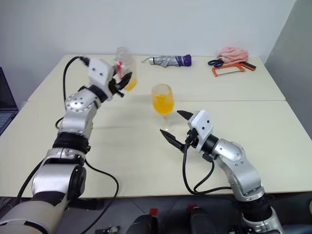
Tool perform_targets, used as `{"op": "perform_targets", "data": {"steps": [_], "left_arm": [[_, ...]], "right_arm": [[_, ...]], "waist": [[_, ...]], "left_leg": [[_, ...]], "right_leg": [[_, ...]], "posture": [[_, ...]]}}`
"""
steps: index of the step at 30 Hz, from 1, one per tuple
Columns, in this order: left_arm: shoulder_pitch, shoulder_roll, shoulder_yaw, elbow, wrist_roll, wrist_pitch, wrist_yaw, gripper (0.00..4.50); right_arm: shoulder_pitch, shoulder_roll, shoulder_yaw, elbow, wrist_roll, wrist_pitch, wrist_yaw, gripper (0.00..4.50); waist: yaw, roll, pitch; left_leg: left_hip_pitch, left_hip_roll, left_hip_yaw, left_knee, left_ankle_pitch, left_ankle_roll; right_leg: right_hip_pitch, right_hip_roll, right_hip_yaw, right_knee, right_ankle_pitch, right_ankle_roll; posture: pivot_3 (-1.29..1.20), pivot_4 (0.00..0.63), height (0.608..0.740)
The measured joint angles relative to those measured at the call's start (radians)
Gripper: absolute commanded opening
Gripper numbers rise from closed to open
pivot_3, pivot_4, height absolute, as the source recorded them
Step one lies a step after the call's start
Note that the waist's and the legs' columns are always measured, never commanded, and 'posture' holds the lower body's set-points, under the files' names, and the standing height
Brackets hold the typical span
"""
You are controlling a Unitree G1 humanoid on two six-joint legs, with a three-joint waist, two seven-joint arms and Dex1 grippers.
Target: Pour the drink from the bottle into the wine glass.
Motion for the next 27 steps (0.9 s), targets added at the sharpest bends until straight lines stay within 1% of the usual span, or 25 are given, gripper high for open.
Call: {"op": "perform_targets", "data": {"steps": [3, 7, 11, 19, 21, 22, 25, 26, 27], "left_arm": [[0.112, 0.017, 0.054, -0.081, -0.043, 0.119, 0.008, 1.67], [0.212, 0.022, 0.115, -0.17, -0.092, 0.228, 0.037, 1.67], [0.235, 0.029, 0.173, -0.2, -0.135, 0.284, 0.058, 1.67], [0.261, 0.048, 0.204, -0.175, -0.148, 0.266, 0.053, 1.67], [0.26, 0.051, 0.205, -0.159, -0.148, 0.25, 0.042, 2.39], [0.26, 0.052, 0.205, -0.147, -0.147, 0.238, 0.038, 2.67], [0.27, 0.055, 0.202, -0.113, -0.143, 0.23, 0.024, 3.7], [0.275, 0.055, 0.201, -0.109, -0.143, 0.224, 0.018, 3.92], [0.278, 0.055, 0.201, -0.106, -0.143, 0.22, 0.017, 4.3]], "right_arm": [[-0.046, 0.01, 0.012, -0.009, 0.033, 0.087, 0.006, 4.5], [-0.096, 0.03, 0.053, -0.009, 0.051, 0.152, 0.019, 4.5], [-0.145, 0.063, 0.084, -0.003, 0.045, 0.162, 0.019, 4.5], [-0.171, 0.098, 0.117, 0.035, 0.024, 0.159, 0.022, 4.5], [-0.172, 0.102, 0.117, 0.037, 0.017, 0.159, 0.022, 4.5], [-0.172, 0.102, 0.117, 0.038, 0.016, 0.159, 0.023, 4.5], [-0.172, 0.102, 0.117, 0.038, 0.015, 0.159, 0.024, 4.5], [-0.172, 0.102, 0.117, 0.038, 0.014, 0.159, 0.024, 4.5], [-0.172, 0.102, 0.117, 0.038, 0.014, 0.159, 0.025, 4.5]], "waist": [[-0.002, 0.0, 0.0], [0.003, -0.001, 0.0], [0.017, -0.003, -0.002], [0.02, -0.004, -0.003], [0.02, -0.004, -0.003], [0.02, -0.004, -0.003], [0.019, -0.004, -0.003], [0.019, -0.004, -0.003], [0.019, -0.004, -0.003]], "left_leg": [[0.0, 0.001, -0.001, 0.0, 0.0, 0.0], [-0.001, 0.001, -0.002, 0.001, 0.0, 0.0], [0.0, 0.001, -0.002, 0.001, 0.0, 0.0], [0.0, 0.0, -0.001, 0.001, 0.0, 0.0], [0.001, 0.0, 0.0, 0.001, 0.0, 0.0], [0.001, 0.0, 0.0, 0.001, 0.0, 0.0], [0.001, 0.0, 0.0, 0.001, 0.0, 0.0], [0.001, 0.0, 0.0, 0.001, 0.0, 0.0], [0.001, 0.0, 0.0, 0.001, 0.0, 0.0]], "right_leg": [[0.0, 0.0, 0.0, 0.001, 0.0, 0.0], [0.0, -0.002, -0.001, 0.001, 0.0, 0.0], [0.0, -0.002, 0.0, 0.001, 0.0, 0.0], [0.0, -0.003, 0.0, 0.001, 0.0, 0.0], [0.0, -0.003, 0.0, 0.001, 0.0, 0.0], [0.0, -0.003, 0.0, 0.001, 0.0, 0.0], [0.0, -0.003, 0.0, 0.001, 0.0, 0.0], [0.0, -0.003, 0.0, 0.001, 0.0, 0.0], [0.0, -0.003, 0.0, 0.001, 0.0, 0.0]], "posture": [[0.0, 0.15, 0.74], [0.0, 0.15, 0.74], [0.0, 0.15, 0.74], [0.0, 0.15, 0.74], [0.0, 0.15, 0.74], [0.0, 0.15, 0.74], [0.0, 0.15, 0.74], [0.0, 0.15, 0.74], [0.0, 0.15, 0.74]]}}
